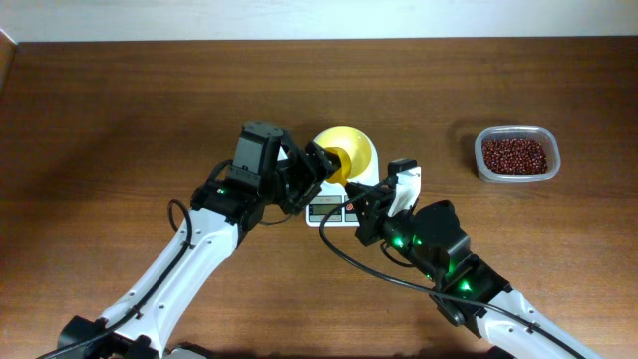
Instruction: Scoop item into bowl and weigh 50g on scale
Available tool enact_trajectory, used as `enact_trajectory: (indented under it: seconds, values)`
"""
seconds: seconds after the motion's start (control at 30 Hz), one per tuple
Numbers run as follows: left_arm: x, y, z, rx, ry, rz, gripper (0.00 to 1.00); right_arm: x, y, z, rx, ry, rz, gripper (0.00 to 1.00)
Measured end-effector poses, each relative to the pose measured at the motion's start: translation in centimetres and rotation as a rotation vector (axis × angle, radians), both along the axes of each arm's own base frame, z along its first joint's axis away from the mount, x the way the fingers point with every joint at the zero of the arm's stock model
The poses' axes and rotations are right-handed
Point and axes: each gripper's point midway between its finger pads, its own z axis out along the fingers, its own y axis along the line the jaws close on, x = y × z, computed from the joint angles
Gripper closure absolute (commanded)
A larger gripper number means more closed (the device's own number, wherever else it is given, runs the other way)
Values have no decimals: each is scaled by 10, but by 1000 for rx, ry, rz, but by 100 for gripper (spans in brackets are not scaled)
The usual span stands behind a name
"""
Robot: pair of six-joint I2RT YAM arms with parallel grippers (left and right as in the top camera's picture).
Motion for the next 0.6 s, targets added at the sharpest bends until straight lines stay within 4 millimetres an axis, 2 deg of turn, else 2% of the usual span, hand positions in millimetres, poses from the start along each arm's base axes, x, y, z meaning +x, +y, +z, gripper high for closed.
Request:
enact_trajectory:
  seconds: [0.17,0.47,0.6]
  values:
    - [2,1,0,16,-25,-7,0,1,-2,-2,-7,4,-11,96]
    - [7,0,5,27,-85,-32,1,2,-2,0,78,73,-36,96]
    - [11,-2,10,33,-133,-52,1,5,-18,-6,73,124,-71,96]
